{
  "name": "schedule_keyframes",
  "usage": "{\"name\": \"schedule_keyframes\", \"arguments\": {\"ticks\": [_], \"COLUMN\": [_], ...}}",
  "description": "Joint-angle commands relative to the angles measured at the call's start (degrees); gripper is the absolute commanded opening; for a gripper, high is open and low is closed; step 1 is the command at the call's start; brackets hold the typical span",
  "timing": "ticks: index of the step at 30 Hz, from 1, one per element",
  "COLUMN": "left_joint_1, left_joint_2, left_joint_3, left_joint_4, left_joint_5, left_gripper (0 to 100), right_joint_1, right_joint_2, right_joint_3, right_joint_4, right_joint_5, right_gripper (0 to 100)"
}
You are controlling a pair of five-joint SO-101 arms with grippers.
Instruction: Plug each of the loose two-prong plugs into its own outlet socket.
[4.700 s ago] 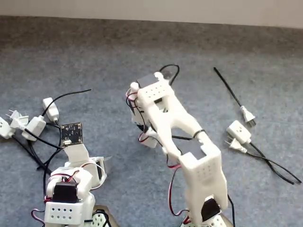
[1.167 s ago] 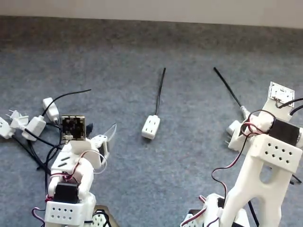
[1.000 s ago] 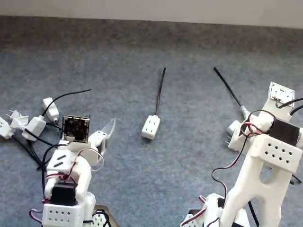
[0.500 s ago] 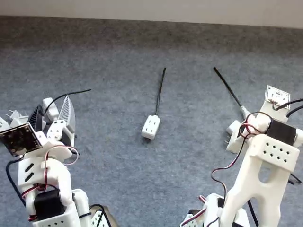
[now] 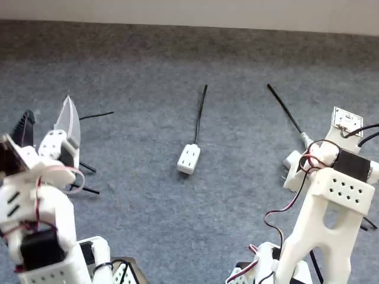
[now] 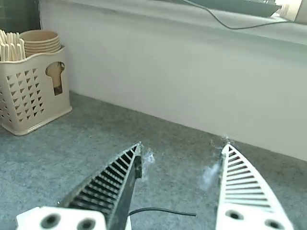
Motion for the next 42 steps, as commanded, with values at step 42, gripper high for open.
{"name": "schedule_keyframes", "arguments": {"ticks": [42], "left_joint_1": [-10.0], "left_joint_2": [36.3], "left_joint_3": [-5.9], "left_joint_4": [16.8], "left_joint_5": [26.8], "left_gripper": [27], "right_joint_1": [0.1], "right_joint_2": [-0.4], "right_joint_3": [1.1], "right_joint_4": [-1.5], "right_joint_5": [0.8], "right_gripper": [45.4]}}
